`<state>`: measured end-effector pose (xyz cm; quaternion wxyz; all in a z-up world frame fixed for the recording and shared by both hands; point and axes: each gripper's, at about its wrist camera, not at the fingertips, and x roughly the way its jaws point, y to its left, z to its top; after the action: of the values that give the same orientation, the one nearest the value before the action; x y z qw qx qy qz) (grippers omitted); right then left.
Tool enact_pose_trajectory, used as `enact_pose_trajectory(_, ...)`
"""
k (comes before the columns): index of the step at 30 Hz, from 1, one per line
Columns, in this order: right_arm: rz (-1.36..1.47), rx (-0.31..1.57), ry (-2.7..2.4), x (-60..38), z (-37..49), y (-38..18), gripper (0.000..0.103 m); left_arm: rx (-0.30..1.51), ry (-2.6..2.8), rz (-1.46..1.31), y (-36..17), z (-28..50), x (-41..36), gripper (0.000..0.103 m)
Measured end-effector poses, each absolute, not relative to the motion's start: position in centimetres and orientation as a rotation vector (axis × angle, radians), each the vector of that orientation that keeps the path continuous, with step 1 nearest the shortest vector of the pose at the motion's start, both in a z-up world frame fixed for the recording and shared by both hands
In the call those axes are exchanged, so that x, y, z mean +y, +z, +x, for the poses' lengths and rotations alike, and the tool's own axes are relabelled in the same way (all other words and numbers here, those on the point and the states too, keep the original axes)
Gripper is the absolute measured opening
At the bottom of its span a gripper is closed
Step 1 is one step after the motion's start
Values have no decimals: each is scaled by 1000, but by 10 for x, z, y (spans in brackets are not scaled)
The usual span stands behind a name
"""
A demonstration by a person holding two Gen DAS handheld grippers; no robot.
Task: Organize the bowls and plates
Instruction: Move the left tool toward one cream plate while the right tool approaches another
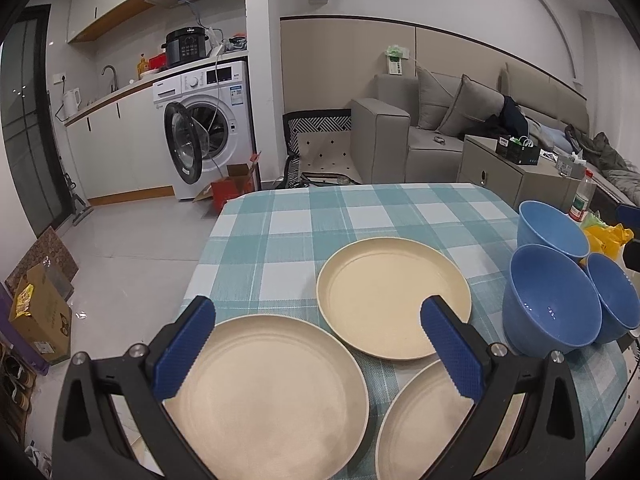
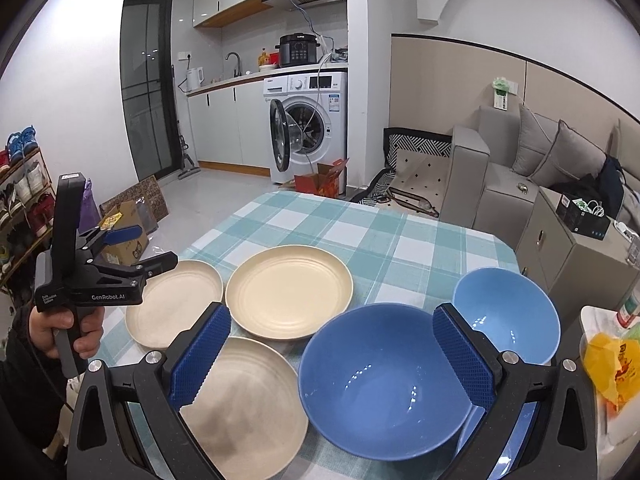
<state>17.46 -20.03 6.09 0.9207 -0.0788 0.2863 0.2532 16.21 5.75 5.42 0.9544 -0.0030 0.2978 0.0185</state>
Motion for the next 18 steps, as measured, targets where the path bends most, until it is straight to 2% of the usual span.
enact_pose_trajectory(18,-152,626,507,-177,234,92,103,607,34,30,79,195,66,103)
